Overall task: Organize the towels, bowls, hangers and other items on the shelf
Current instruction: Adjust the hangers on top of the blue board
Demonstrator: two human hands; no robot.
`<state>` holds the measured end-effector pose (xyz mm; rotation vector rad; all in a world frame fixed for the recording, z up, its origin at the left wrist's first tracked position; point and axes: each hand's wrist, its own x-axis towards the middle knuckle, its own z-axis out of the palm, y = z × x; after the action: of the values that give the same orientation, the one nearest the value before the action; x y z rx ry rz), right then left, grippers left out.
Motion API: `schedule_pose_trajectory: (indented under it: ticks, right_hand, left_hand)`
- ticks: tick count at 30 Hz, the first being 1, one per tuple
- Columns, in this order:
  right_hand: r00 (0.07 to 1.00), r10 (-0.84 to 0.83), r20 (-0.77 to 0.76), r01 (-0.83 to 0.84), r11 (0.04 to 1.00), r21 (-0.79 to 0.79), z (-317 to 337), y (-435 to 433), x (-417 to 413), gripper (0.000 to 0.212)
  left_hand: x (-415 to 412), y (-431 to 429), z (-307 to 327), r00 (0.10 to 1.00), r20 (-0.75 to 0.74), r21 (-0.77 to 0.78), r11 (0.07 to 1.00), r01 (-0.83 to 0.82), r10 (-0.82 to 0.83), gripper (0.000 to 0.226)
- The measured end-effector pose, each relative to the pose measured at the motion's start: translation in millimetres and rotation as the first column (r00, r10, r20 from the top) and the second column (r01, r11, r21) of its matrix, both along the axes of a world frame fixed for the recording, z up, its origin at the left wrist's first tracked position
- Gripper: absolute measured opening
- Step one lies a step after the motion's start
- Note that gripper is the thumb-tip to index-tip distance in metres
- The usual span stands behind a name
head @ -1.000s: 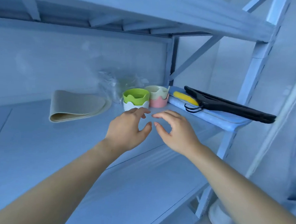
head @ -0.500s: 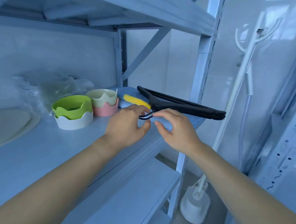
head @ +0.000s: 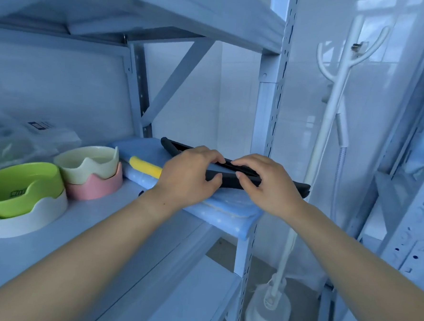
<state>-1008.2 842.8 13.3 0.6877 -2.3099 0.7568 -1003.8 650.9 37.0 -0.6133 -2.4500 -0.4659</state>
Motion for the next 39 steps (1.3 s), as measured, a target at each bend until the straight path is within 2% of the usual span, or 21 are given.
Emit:
schedule_pose_trajectory:
  ticks: [4, 10, 19, 29, 32, 36, 39]
  right_hand:
    - [0.999, 0.053, -0.012, -0.052, 0.998, 0.023, 2, 34, -24, 0.023]
    - [0.977, 0.208, 0.040, -0.211, 0.972, 0.105, 6, 91, -55, 0.025]
    - [0.893, 0.401, 0.205, -0.437, 0.882, 0.179, -13, 122, -66, 0.021]
    - [0.901, 0.384, 0.202, -0.428, 0.862, 0.270, -23, 116, -67, 0.046]
    - [0.909, 0.371, 0.192, -0.415, 0.856, 0.308, -26, 115, -70, 0.052]
    - [0.914, 0.369, 0.166, -0.405, 0.842, 0.356, -30, 115, -73, 0.057]
    - [0.910, 0.379, 0.168, -0.414, 0.836, 0.361, -33, 115, -78, 0.059]
  left_hand:
    - [-15, 32, -8, 0.998, 0.018, -0.039, 0.997, -0.062, 0.062, 0.030]
    - [-22, 85, -17, 0.970, 0.030, 0.043, 0.969, -0.244, 0.243, 0.027]
    - [11, 141, -42, 0.872, 0.062, 0.040, 0.872, -0.488, 0.485, 0.031]
    - [38, 136, -53, 0.696, 0.228, -0.056, 0.723, -0.689, 0.681, 0.029]
    - [40, 136, -58, 0.696, 0.242, -0.058, 0.726, -0.685, 0.676, 0.032]
    - [36, 138, -61, 0.696, 0.260, -0.122, 0.737, -0.665, 0.670, 0.048]
    - [31, 136, -59, 0.697, 0.241, -0.165, 0.736, -0.657, 0.676, 0.050]
